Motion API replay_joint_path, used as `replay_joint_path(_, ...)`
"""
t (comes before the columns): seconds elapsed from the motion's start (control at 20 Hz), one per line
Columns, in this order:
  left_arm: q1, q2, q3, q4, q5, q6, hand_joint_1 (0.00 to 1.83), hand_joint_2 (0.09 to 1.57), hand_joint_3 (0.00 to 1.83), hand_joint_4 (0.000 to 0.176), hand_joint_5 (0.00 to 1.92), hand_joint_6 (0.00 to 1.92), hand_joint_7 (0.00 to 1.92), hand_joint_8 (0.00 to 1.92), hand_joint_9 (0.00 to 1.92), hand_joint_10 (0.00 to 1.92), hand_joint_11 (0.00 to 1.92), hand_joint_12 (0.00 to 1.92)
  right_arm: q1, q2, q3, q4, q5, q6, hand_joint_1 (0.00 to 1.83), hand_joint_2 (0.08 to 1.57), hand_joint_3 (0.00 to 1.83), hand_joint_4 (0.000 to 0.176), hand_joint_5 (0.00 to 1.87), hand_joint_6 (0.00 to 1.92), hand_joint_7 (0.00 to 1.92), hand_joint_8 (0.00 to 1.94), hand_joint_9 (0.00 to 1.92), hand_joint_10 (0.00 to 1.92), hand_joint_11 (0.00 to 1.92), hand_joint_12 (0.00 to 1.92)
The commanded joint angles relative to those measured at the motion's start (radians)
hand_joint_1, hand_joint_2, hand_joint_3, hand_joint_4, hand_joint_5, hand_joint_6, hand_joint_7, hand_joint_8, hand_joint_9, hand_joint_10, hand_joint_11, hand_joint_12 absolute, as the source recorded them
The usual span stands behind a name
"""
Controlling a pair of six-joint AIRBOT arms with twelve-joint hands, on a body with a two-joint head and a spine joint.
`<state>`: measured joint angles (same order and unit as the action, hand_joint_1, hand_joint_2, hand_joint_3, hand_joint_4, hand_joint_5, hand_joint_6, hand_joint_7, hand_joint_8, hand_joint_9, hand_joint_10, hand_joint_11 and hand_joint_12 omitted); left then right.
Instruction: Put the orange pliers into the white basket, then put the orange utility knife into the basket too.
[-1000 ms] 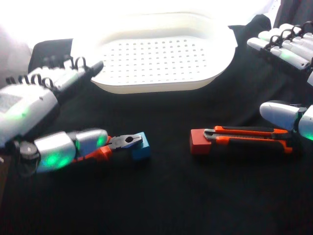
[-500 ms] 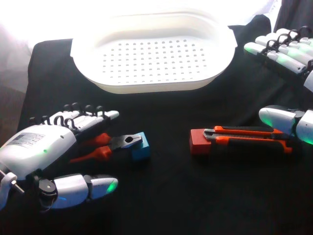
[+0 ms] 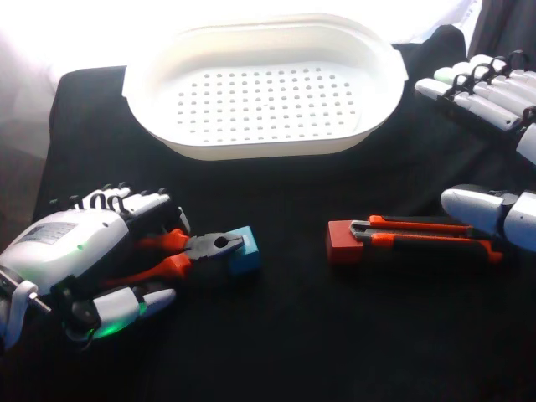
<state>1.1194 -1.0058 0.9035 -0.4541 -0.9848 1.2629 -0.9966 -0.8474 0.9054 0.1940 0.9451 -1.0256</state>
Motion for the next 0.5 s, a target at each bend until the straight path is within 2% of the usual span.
replay_joint_path(0.0, -0.012, -0.013, 0.002, 0.024, -0.072, -0.004, 0.94, 1.48, 0.0, 0.013, 0.35, 1.81, 0.41, 1.91, 0.03, 1.73, 0.0, 1.92, 0.006, -0.002, 0.002, -0.004, 0.119, -0.001, 0.25, 1.36, 0.0, 0.005, 0.0, 0.0, 0.0, 0.0, 0.0, 0.0, 0.0, 0.0)
replay_joint_path(0.1, -0.016, -0.006, -0.006, 0.037, -0.097, -0.004, 0.95, 1.48, 0.0, 0.003, 0.35, 1.8, 0.43, 1.92, 0.06, 1.86, 0.06, 1.92, 0.006, -0.002, 0.002, -0.004, 0.119, -0.001, 0.27, 1.37, 0.0, 0.001, 0.0, 0.0, 0.0, 0.0, 0.0, 0.0, 0.0, 0.0)
replay_joint_path(0.15, -0.017, 0.002, -0.014, 0.049, -0.117, -0.004, 0.95, 1.48, 0.0, 0.004, 0.35, 1.8, 0.43, 1.92, 0.08, 1.88, 0.09, 1.92, 0.006, -0.002, 0.002, -0.004, 0.119, -0.001, 0.3, 1.36, 0.0, 0.0, 0.0, 0.0, 0.0, 0.0, 0.0, 0.0, 0.0, 0.0)
replay_joint_path(0.25, -0.017, 0.02, -0.033, 0.073, -0.158, -0.004, 0.93, 1.49, 0.0, 0.019, 0.35, 1.83, 0.4, 1.92, 0.11, 1.89, 0.17, 1.92, 0.006, -0.002, 0.002, -0.004, 0.119, -0.001, 0.24, 1.37, 0.0, 0.0, 0.0, 0.0, 0.0, 0.0, 0.0, 0.0, 0.0, 0.0)
replay_joint_path(0.3, -0.017, 0.03, -0.041, 0.083, -0.177, -0.004, 1.15, 1.44, 0.0, 0.0, 0.37, 1.75, 0.39, 1.83, 0.41, 1.92, 0.23, 1.92, 0.006, -0.002, 0.002, -0.004, 0.119, -0.001, 0.24, 1.37, 0.0, 0.003, 0.0, 0.0, 0.0, 0.0, 0.0, 0.0, 0.0, 0.0)
replay_joint_path(0.4, -0.017, 0.051, -0.058, 0.111, -0.212, -0.005, 1.2, 1.43, 0.0, 0.0, 0.35, 1.74, 0.38, 1.81, 0.49, 1.92, 0.31, 1.92, 0.006, -0.002, 0.002, -0.004, 0.119, -0.001, 0.24, 1.37, 0.0, 0.001, 0.0, 0.0, 0.0, 0.0, 0.0, 0.0, 0.0, 0.0)
replay_joint_path(0.45, -0.017, 0.067, -0.067, 0.131, -0.238, -0.012, 1.21, 1.44, 0.0, 0.0, 0.35, 1.75, 0.37, 1.83, 0.48, 1.92, 0.22, 1.92, 0.006, -0.002, 0.002, -0.003, 0.119, -0.001, 0.24, 1.37, 0.0, 0.0, 0.0, 0.0, 0.0, 0.0, 0.0, 0.0, 0.0, 0.0)
